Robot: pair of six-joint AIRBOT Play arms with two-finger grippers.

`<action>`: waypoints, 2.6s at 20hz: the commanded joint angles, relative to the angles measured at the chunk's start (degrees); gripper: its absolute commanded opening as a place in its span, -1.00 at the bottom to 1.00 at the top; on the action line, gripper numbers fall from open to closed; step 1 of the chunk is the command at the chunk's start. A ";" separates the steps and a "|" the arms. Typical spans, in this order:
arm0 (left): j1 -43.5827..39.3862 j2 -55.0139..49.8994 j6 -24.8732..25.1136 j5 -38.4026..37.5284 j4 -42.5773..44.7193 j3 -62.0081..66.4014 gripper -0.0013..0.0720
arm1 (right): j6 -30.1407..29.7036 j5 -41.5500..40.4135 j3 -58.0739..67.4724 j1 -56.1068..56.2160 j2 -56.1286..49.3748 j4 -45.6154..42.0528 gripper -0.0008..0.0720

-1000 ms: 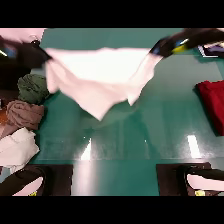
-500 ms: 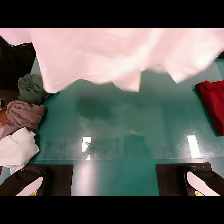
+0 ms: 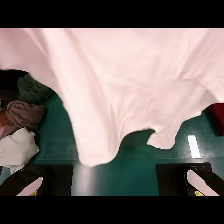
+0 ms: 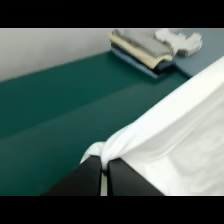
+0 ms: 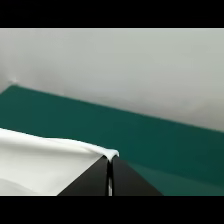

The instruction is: Fold the shirts.

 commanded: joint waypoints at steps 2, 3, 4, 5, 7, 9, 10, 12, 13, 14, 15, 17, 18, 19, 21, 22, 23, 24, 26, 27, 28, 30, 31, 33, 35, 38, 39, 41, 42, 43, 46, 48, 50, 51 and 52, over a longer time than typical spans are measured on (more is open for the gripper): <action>0.02 -5.92 -0.09 -6.14 4.11 -16.15 -0.90 | 4.11 13.57 -0.09 7.21 -13.90 -3.48 -0.93; 0.04 -8.31 -0.02 -6.62 4.33 -19.10 -0.90 | 4.24 14.05 -1.68 9.16 -17.35 -6.56 -0.93; 0.04 -11.13 0.44 -6.01 4.31 -21.86 -0.90 | 4.24 13.05 -4.26 10.54 -20.00 -9.07 -0.93; 0.04 -14.01 1.49 -4.50 4.31 -23.74 -0.90 | 4.26 10.95 -7.06 11.45 -22.77 -11.23 -0.93; 0.04 -20.46 2.86 -0.20 4.26 -24.76 -0.90 | 4.63 4.96 -11.78 11.78 -27.63 -12.83 -0.92; 0.04 -25.57 3.10 5.81 4.26 -24.74 -0.89 | 6.47 -1.29 -15.02 10.75 -31.52 -12.79 -0.92; 0.04 -27.30 2.62 8.24 4.31 -24.59 -0.89 | 7.41 -3.28 -15.82 10.21 -33.14 -12.41 -0.92; 1.25 -28.83 0.79 11.54 4.33 -24.48 -0.03 | 7.63 -5.25 -16.00 9.20 -35.95 -12.33 -0.90; 2.40 -28.83 -1.03 12.04 4.28 -24.26 0.53 | 7.61 -5.90 -15.96 8.72 -36.46 -12.35 -0.48; 4.20 -28.83 -1.70 10.91 4.28 -23.34 0.52 | 7.63 -6.60 -15.72 7.89 -36.61 -12.33 0.27; 6.19 -28.76 -1.64 9.01 4.28 -22.16 0.52 | 7.63 -6.91 -14.88 7.04 -36.57 -12.35 0.48; 10.71 -28.55 -1.64 2.93 4.24 -19.43 0.51 | 7.63 -4.52 -11.34 5.42 -36.54 -12.13 0.47; 12.87 -27.85 -1.62 -0.31 4.15 -19.19 0.51 | 7.56 -1.86 -9.25 4.70 -36.54 -11.28 0.47; 14.56 -27.32 -1.20 -3.50 4.20 -19.26 0.51 | 7.50 0.96 -7.45 4.04 -36.54 -10.40 0.47; 17.16 -25.70 0.46 -9.03 4.33 -20.94 0.51 | 6.03 5.90 -4.83 3.56 -36.33 -10.10 0.18; 17.84 -24.20 1.20 -9.79 4.35 -23.37 0.51 | 5.38 7.15 -5.05 3.30 -35.47 -9.81 0.18; 18.14 -22.08 1.84 -9.53 4.39 -26.99 0.51 | 5.38 7.76 -5.92 3.37 -34.34 -9.79 0.18; 18.25 -19.37 2.05 -8.44 4.35 -31.95 0.51 | 5.22 7.82 -7.37 3.34 -32.87 -9.79 0.18; 18.25 -13.88 2.95 -5.42 3.23 -43.23 0.51 | 4.31 7.08 -11.63 3.34 -29.27 -9.77 0.18; 18.25 -11.65 2.97 -4.15 1.64 -48.78 0.51 | 4.24 6.45 -14.10 3.34 -27.36 -9.77 0.18; 18.25 -9.64 3.37 -2.49 -0.07 -54.51 0.51 | 3.91 5.68 -16.41 3.34 -25.55 -9.77 0.18; 18.23 -7.56 3.78 1.18 -3.39 -63.84 0.51 | 3.89 3.85 -21.03 3.34 -21.94 -9.79 0.18; 18.25 -7.52 4.90 3.10 -5.09 -67.45 0.51 | 3.91 2.40 -23.19 3.34 -20.33 -9.79 0.18; 18.25 -7.52 4.92 7.56 -7.56 -72.91 0.51 | 3.91 -0.63 -27.67 3.34 -16.94 -9.40 0.18; 18.23 -7.52 4.92 11.08 -9.68 -76.00 0.51 | 3.89 -2.40 -30.80 3.34 -14.47 -9.38 0.18; 18.23 -7.63 4.92 14.14 -10.91 -76.43 0.51 | 3.91 -3.54 -33.22 3.34 -12.35 -9.38 0.18; 18.23 -7.96 4.92 14.75 -11.50 -76.43 0.50 | 3.89 -3.41 -33.31 3.34 -12.24 -9.38 0.18; 18.12 -9.22 4.98 14.75 -12.87 -76.43 0.51 | 3.91 -3.28 -33.24 3.34 -12.26 -9.35 0.18; 17.57 -10.01 5.77 15.15 -13.60 -76.43 0.50 | 3.91 -3.30 -33.24 3.34 -12.24 -9.35 0.18; 16.74 -10.47 6.25 15.56 -13.99 -76.43 0.51 | 3.91 -3.30 -33.24 3.34 -12.26 -9.33 0.18; 14.12 -11.56 6.12 17.05 -14.12 -76.43 0.36 | 3.91 -3.04 -33.24 3.34 -12.26 -9.38 0.18; 13.92 -11.50 6.21 17.51 -15.47 -75.91 -0.91 | 3.87 -2.58 -33.27 3.32 -12.26 -10.03 0.18; 13.92 -11.23 6.36 16.11 -15.26 -73.64 -0.90 | 2.99 -1.11 -33.27 3.32 -12.33 -12.31 0.18; 13.92 -11.15 6.38 14.51 -14.60 -71.71 -0.90 | 2.99 -0.13 -33.27 3.02 -12.68 -14.14 0.18; 13.92 -11.15 6.40 12.59 -13.68 -69.40 -0.90 | 2.82 1.33 -33.27 2.25 -13.38 -14.40 0.18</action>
